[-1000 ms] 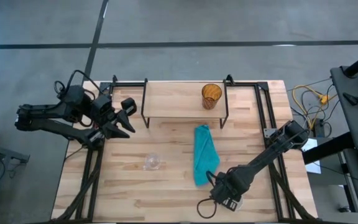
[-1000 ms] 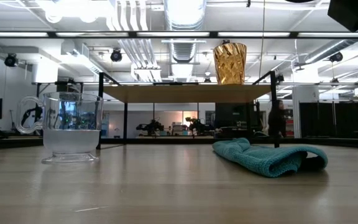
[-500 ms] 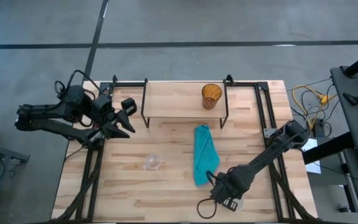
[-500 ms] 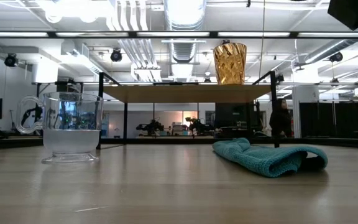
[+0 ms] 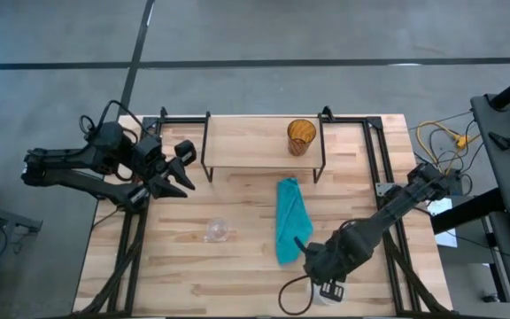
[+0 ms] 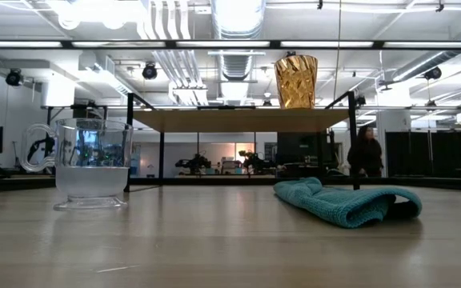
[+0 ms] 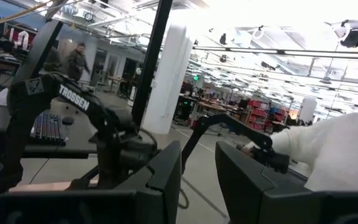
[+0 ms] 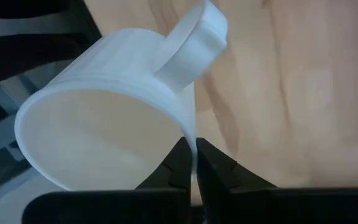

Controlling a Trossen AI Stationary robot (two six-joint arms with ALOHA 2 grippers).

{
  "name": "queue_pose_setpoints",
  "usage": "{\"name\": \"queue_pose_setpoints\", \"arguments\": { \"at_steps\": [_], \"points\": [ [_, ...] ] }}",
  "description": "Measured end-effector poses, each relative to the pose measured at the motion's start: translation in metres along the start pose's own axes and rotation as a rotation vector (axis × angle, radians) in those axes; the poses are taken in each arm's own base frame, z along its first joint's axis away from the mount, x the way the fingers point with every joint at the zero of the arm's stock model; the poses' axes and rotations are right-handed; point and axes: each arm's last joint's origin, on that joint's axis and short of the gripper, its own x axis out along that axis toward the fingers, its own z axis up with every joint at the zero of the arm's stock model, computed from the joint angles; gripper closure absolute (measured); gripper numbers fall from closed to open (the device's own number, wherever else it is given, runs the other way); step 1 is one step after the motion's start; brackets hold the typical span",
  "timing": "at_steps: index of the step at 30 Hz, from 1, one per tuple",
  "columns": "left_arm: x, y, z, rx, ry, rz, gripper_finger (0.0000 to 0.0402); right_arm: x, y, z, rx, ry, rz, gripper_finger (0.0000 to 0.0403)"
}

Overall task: Stack small to large cups/mugs on shelf
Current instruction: Put the white mug on the shelf

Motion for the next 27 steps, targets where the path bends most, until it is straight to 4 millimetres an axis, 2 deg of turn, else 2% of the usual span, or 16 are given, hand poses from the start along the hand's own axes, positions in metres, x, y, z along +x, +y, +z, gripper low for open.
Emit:
{"name": "queue_pose_setpoints", "arguments": {
  "at_steps": [8,12,21,27],
  "points": [
    [0.004,0.004,-0.005,0.035,0.027,0.004,0.0316,-0.032,-0.009,-0.002,-0.251,-0.129,-0.235,0.0394],
    [0.009,0.009,-0.010,0.022,0.058,-0.005,0.0316,-0.049,-0.017,0.007,-0.321,-0.189,-0.313,0.0394],
    [0.027,0.033,-0.036,-0.105,0.202,0.072,0.0316,-0.105,-0.033,0.035,-0.443,-0.358,-0.308,0.0394],
    [0.035,0.048,-0.046,-0.126,0.238,0.115,0.0316,-0.139,-0.042,0.043,-0.505,-0.490,-0.357,0.0394]
  ]
}}
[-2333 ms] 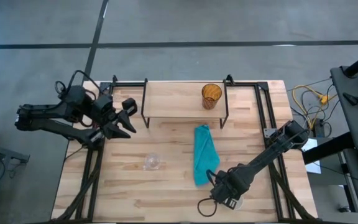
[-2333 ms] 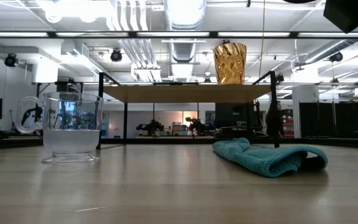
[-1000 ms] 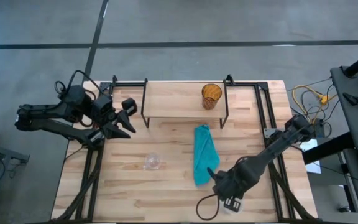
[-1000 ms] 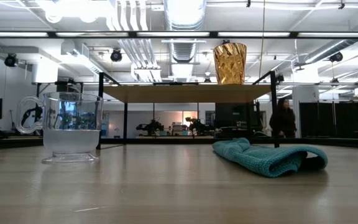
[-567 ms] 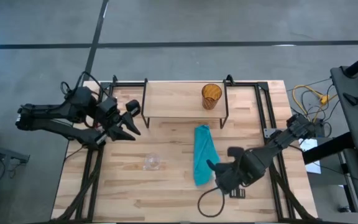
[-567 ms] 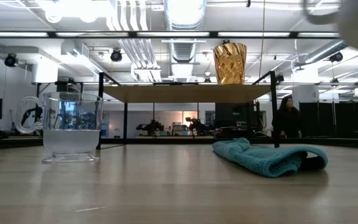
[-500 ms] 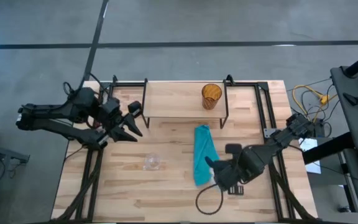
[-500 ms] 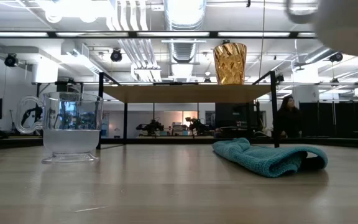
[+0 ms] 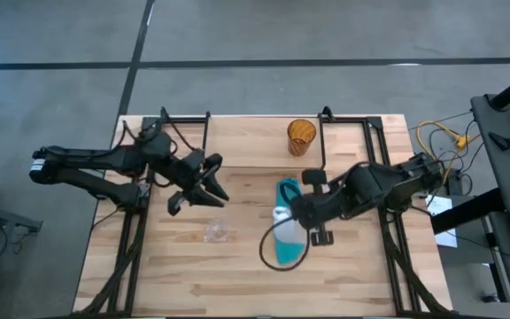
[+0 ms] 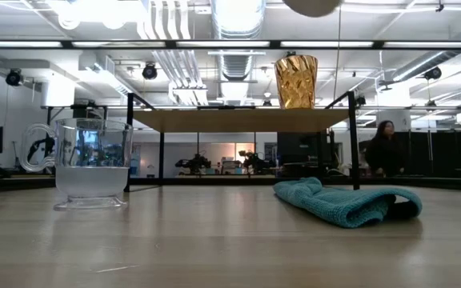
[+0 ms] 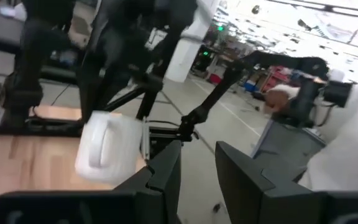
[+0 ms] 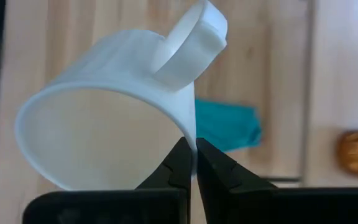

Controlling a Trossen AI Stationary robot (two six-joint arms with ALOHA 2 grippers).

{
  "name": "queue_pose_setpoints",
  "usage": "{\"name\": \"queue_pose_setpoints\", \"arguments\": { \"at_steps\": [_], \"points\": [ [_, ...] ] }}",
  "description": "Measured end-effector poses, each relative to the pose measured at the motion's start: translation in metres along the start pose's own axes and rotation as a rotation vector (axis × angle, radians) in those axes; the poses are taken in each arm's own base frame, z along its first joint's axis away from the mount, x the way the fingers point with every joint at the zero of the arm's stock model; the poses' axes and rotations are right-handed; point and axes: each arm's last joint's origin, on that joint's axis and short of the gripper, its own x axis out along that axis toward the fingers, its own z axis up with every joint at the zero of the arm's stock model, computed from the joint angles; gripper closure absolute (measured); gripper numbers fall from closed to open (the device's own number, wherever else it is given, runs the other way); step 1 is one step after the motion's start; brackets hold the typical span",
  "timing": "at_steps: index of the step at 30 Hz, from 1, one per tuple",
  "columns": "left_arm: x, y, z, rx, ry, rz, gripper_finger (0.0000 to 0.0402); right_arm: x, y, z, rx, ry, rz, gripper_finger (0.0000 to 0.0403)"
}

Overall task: Stack small to large cups/mugs on shelf
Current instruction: Put the white mug on the shelf

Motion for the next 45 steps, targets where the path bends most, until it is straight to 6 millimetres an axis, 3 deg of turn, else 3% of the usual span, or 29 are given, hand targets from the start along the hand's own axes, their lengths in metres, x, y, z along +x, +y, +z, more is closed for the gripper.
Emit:
{"name": "queue_pose_setpoints", "arguments": {
  "at_steps": [11,20,30,45],
  "points": [
    [0.027,0.031,-0.013,-0.049,0.051,0.116,0.0316,-0.003,-0.030,0.008,-0.045,-0.044,-0.077,0.0394],
    [0.042,0.056,-0.012,-0.019,0.027,0.155,0.0316,-0.001,-0.036,0.014,-0.109,-0.082,-0.071,0.0394],
    [0.050,0.055,0.007,0.043,0.018,0.084,0.0316,-0.001,-0.037,0.024,-0.144,-0.179,-0.050,0.0394],
    [0.053,0.059,0.003,0.029,0.041,0.085,0.0316,-0.001,-0.038,0.031,-0.133,-0.251,-0.053,0.0394]
  ]
}}
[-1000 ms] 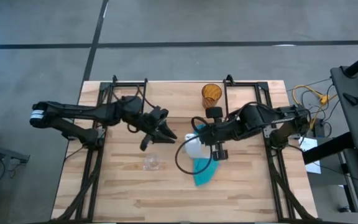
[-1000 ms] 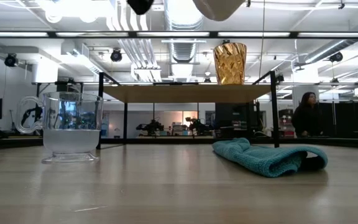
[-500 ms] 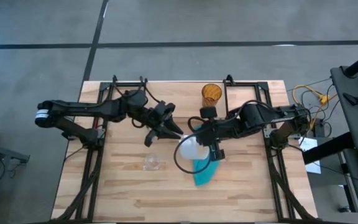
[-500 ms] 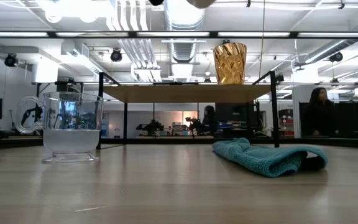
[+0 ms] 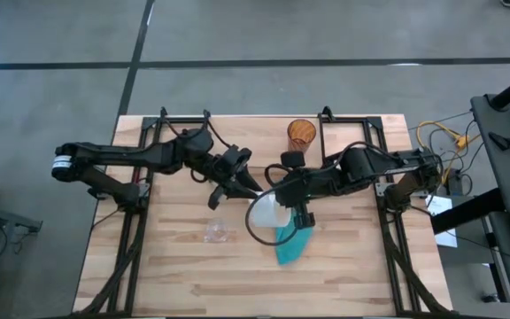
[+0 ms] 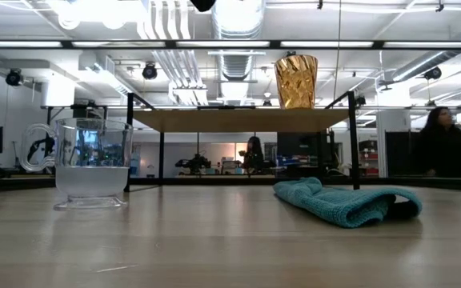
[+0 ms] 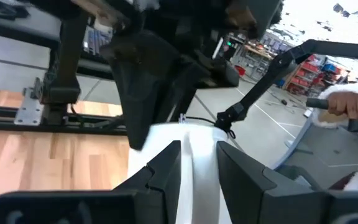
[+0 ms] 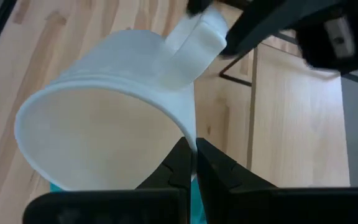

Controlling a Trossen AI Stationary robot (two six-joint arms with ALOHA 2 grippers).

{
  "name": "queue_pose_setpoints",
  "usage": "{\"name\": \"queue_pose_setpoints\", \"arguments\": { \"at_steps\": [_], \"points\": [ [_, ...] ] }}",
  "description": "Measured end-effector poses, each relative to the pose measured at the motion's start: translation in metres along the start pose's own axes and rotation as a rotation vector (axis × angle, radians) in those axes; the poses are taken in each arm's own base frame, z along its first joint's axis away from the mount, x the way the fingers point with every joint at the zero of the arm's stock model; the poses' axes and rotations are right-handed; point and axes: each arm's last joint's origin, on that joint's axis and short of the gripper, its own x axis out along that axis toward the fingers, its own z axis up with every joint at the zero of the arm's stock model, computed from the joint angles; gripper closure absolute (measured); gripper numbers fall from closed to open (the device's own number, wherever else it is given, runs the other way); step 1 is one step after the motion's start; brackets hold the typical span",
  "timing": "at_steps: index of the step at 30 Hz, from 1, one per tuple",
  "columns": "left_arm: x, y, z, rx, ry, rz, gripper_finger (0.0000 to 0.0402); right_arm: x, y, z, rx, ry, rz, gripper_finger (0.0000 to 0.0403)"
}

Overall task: Stack small to large cups/mugs on shelf
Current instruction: Put the white mug on the shelf

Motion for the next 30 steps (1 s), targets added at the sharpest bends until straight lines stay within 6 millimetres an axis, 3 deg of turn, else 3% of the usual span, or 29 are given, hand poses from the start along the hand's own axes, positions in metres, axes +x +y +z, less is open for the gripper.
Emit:
{"name": "queue_pose_setpoints", "arguments": {
  "at_steps": [22,28,30],
  "points": [
    [0.0016,0.0014,-0.0019,-0.003,0.009,-0.004,0.0318,0.0014,0.0002,0.0013,0.008,-0.013,-0.002,0.0394],
    [0.0016,0.0024,-0.0067,0.017,0.054,-0.001,0.0373,0.0015,0.0001,0.0009,0.011,-0.009,-0.003,0.0394],
    [0.0014,0.0025,-0.0080,0.022,0.067,0.001,0.0374,0.0020,0.0002,0.0011,0.007,-0.009,-0.003,0.0394]
  ]
}}
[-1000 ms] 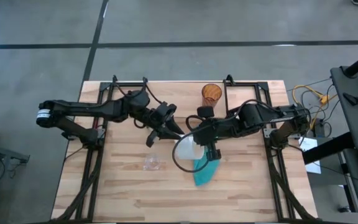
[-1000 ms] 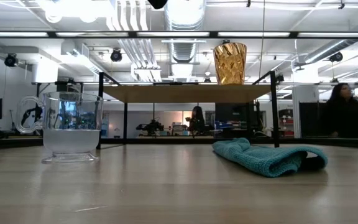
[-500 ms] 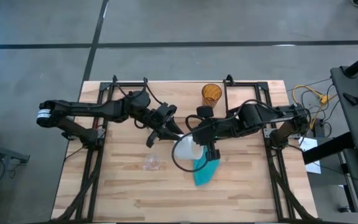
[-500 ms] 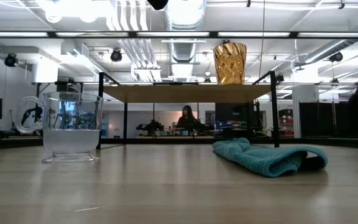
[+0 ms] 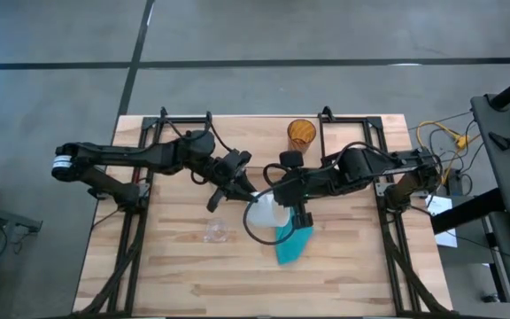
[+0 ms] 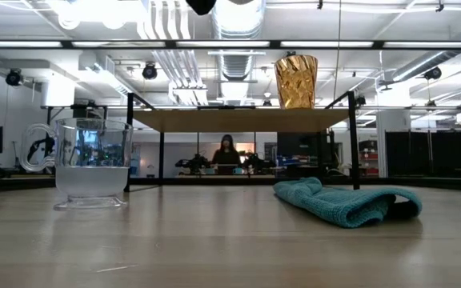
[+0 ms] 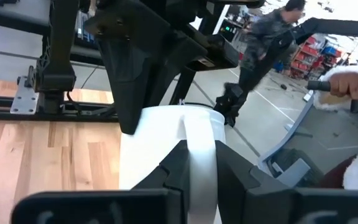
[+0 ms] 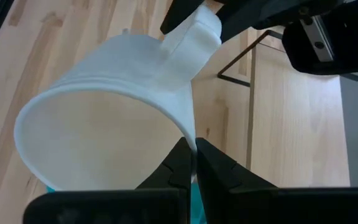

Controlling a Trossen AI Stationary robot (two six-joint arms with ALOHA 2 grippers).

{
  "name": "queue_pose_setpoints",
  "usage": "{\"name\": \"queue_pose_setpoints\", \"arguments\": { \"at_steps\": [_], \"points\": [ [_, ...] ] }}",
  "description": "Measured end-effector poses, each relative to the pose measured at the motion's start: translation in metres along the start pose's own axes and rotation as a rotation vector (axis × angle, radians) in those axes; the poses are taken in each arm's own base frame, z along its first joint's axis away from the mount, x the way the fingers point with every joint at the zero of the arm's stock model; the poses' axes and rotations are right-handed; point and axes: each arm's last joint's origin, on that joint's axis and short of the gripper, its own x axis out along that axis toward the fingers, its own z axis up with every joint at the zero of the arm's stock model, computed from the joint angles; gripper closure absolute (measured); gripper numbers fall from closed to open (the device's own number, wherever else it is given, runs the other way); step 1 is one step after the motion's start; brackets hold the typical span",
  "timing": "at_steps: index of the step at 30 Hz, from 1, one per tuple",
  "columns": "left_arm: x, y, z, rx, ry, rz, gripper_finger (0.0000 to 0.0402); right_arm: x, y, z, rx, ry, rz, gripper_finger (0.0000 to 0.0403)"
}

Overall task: Stack small to large cups/mugs on shelf
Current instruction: Put the white mug on the shelf

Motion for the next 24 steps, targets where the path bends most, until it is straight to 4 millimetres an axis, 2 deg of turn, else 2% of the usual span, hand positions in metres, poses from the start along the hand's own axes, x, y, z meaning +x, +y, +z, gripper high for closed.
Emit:
{"name": "queue_pose_setpoints", "arguments": {
  "at_steps": [12,24],
  "points": [
    [0.000,0.001,-0.001,-0.002,0.004,0.007,0.0374,0.000,0.000,0.000,0.002,0.004,-0.003,0.0394],
    [0.000,0.001,-0.002,-0.003,0.016,0.013,0.0374,-0.019,-0.005,0.003,0.004,-0.030,-0.005,0.0394]
  ]
}}
